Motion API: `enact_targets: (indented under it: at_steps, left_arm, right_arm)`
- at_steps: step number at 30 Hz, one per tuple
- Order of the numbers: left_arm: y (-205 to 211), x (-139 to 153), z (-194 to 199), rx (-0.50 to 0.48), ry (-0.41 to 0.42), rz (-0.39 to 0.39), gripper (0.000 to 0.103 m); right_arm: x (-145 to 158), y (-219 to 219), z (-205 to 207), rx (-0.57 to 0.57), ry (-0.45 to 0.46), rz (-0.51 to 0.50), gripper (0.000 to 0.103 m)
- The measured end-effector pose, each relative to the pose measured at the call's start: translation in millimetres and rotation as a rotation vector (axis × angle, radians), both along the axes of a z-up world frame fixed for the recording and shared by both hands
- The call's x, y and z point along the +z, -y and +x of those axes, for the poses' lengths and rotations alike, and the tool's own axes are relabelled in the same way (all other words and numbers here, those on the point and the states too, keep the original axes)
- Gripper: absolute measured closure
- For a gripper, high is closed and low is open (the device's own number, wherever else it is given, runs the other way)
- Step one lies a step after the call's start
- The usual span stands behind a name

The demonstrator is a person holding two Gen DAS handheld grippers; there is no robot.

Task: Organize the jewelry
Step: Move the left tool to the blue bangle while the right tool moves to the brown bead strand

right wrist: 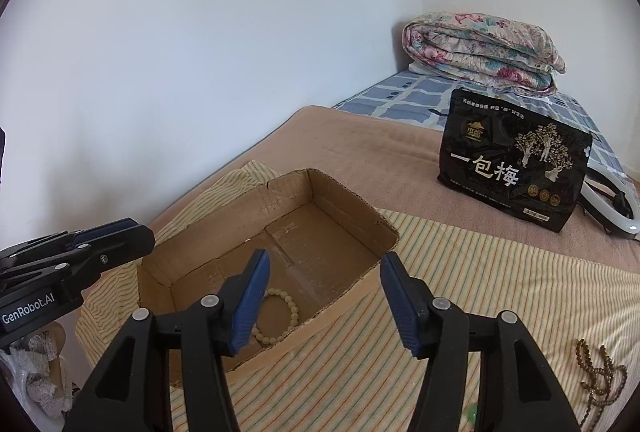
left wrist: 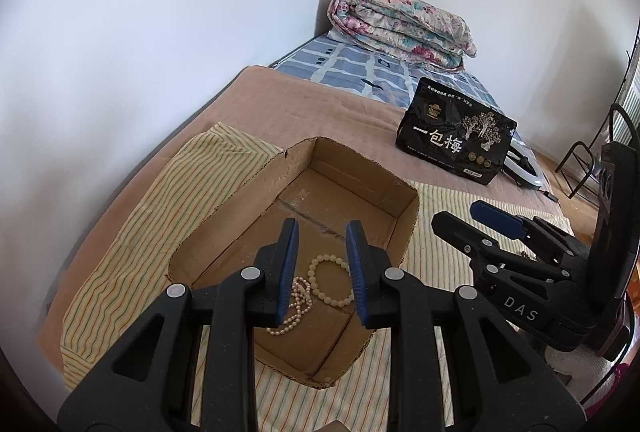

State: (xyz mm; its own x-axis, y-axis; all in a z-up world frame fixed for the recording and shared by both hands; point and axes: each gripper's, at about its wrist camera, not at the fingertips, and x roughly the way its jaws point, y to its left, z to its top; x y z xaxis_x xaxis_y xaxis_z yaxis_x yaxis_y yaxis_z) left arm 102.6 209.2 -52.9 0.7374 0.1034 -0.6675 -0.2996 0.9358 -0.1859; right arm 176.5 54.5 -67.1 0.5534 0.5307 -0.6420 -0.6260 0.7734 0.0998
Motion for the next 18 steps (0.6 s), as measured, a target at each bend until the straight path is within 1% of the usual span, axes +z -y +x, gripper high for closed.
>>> enact_targets:
  at_steps: [2, 5, 8, 9, 11, 12, 13, 14, 15, 16, 18]
  left_arm:
    - [4, 1, 1, 0.0, 0.005, 0.006, 0.079]
    - [11, 3, 1, -0.006, 0.017, 0.01, 0.079]
    - [21, 4, 3, -0.024, 0.026, 0.024, 0.079]
    - [26, 4, 4, -0.033, 0.026, 0.03, 0.079]
    - [34, 5, 5, -0.054, 0.031, 0.039, 0.071]
    - [39, 6, 6, -0.066, 0.039, 0.041, 0.062]
    - [43, 7, 6, -0.076, 0.047, 0.044, 0.055]
    - [47, 8, 6, -0.084, 0.053, 0.052, 0.053]
    - [51, 9, 6, -0.091, 0.056, 0.058, 0.047]
    - [55, 9, 7, -0.1, 0.057, 0.059, 0.044]
    - [62, 7, 10, -0.12, 0.048, 0.055, 0.043]
  right_arm:
    - [4, 9, -1, -0.023, 0.01, 0.0, 0.032]
    - [10, 27, -1, -0.066, 0.028, 0.001, 0.022]
    - [16, 48, 0, -0.111, 0.04, 0.009, 0.015]
    - [18, 55, 0, -0.129, 0.043, 0.013, 0.014]
    - [21, 71, 1, -0.167, 0.049, 0.018, 0.008]
    - [23, 78, 0, -0.187, 0.054, 0.019, 0.006]
    - [23, 86, 0, -0.207, 0.06, 0.019, 0.002]
    - [24, 94, 0, -0.228, 0.067, 0.017, 0.0]
    - [25, 101, 0, -0.246, 0.073, 0.014, 0.0]
    - [25, 109, 1, -0.261, 0.074, 0.009, 0.0]
    - [25, 124, 2, -0.281, 0.065, 0.005, 0.0]
